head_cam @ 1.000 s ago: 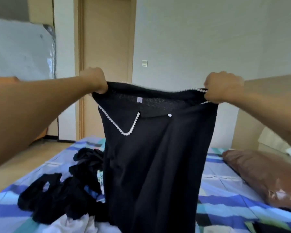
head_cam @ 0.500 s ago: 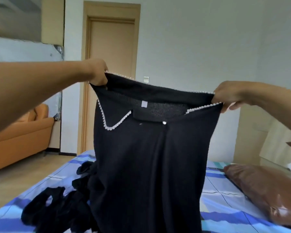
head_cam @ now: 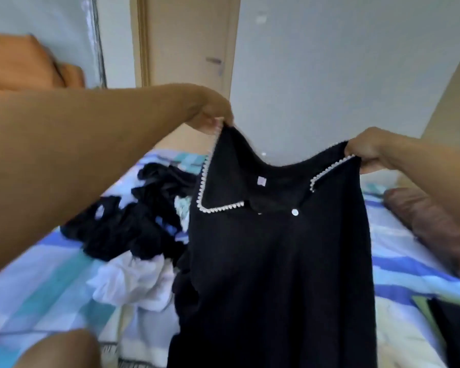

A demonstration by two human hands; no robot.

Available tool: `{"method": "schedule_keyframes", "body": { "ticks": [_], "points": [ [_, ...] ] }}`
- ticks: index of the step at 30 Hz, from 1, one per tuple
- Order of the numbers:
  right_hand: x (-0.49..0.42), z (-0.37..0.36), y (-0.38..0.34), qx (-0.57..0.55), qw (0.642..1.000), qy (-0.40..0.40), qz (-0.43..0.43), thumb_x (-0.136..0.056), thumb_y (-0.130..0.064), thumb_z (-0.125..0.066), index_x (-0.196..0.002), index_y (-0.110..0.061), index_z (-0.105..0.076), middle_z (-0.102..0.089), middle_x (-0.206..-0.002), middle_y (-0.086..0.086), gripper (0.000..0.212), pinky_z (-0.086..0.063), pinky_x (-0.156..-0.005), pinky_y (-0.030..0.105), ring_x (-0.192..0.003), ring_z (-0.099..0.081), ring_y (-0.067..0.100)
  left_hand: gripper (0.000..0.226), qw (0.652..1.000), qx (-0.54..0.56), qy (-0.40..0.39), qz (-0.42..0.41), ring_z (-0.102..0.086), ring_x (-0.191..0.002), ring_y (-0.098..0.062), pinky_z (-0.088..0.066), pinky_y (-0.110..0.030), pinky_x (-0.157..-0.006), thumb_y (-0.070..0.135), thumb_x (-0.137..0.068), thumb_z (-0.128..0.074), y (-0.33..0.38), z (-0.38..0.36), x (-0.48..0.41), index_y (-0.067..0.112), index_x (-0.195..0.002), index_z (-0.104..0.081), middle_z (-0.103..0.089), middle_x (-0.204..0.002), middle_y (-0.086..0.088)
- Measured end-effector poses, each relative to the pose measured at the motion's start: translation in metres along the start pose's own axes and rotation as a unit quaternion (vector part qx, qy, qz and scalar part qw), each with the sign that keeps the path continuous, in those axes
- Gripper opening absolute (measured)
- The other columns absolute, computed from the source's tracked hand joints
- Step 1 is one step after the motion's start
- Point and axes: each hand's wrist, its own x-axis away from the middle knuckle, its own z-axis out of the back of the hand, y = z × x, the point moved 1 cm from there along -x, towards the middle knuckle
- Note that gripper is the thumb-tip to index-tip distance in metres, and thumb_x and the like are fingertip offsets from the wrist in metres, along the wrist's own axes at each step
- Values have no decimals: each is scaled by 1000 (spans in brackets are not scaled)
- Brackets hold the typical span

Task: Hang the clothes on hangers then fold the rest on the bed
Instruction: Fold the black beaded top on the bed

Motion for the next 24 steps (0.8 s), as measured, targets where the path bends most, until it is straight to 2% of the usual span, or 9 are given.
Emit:
{"method": "schedule_keyframes", "body": {
  "ticks": [2,4,6,8,11,13,16,20,24],
  "points": [
    [-16,-64,34,-2,999,-37,-39,-91,-1,-62,-84,0,-53,-52,-87,19,11,-51,-48,33,-67,-51,29,34,1000,27,8,4,-68,-82,-21,-62,-29,-72,16,-96,-62,-50,-37,-20,6,-128,-59,-62,-112,-10],
    [-26,-114,68,62,994,-66,-68,-85,-16,-76,-105,0,-54,-54,-102,19,34,-46,-64,35,-84,-53,33,29,998,-64,4,3,-72,-96,-27,-61,-42,-86,21,-93,-63,-101,-73,-26,10,-120,-67,-71,-112,-9],
    [-14,-157,84,119,989,-87,-21,-82,-23,-80,-128,1,-50,-56,-125,21,60,-46,-81,39,-110,-56,39,18,992,-118,-36,16,-71,-93,-27,-60,-42,-87,17,-94,-61,-150,-105,-23,13,-110,-69,-72,-104,-8],
    [13,-193,80,86,990,-107,35,-85,-25,-77,-138,-4,-48,-56,-135,20,64,-42,-92,36,-122,-55,36,11,985,-145,-83,33,-65,-82,-28,-59,-39,-80,10,-94,-58,-198,-135,-15,14,-97,-68,-67,-90,-8],
    [52,-240,59,31,977,-173,120,-87,-35,-75,-103,-9,-66,-71,-100,15,31,-45,-79,34,-90,-65,26,17,978,-172,-112,38,-60,-70,-31,-55,-40,-68,4,-86,-53,-253,-168,-7,-3,-88,-69,-65,-80,-14],
    [73,-270,42,43,958,-223,178,-85,-49,-72,-80,-11,-69,-71,-77,10,38,-50,-75,35,-73,-65,22,21,972,-186,-139,31,-57,-70,-24,-52,-33,-69,6,-85,-58,-272,-180,-2,-6,-97,-69,-63,-81,-10],
    [85,-313,30,103,941,-266,182,-65,-77,-61,-75,-23,-66,-68,-77,-4,55,-54,-77,37,-78,-66,19,22,974,-145,-171,23,-60,-70,-18,-52,-30,-66,16,-81,-74,-278,-190,0,7,-100,-66,-66,-85,-6],
    [80,-342,43,109,928,-316,162,-74,-47,-74,-73,-16,-65,-68,-70,-2,32,-57,-76,38,-72,-66,17,60,968,-150,-198,-14,-56,-81,-13,-48,-27,-69,31,-78,-83,-280,-198,12,15,-121,-44,-60,-98,1],
    [67,-334,61,10,961,-255,109,-86,-20,-70,-62,-15,-59,-59,-52,-3,27,-46,-61,29,-55,-59,14,54,969,-160,-187,-1,-58,-89,-19,-50,-31,-75,24,-83,-77,-278,-189,18,12,-121,-41,-60,-104,-5]
  ]
}}
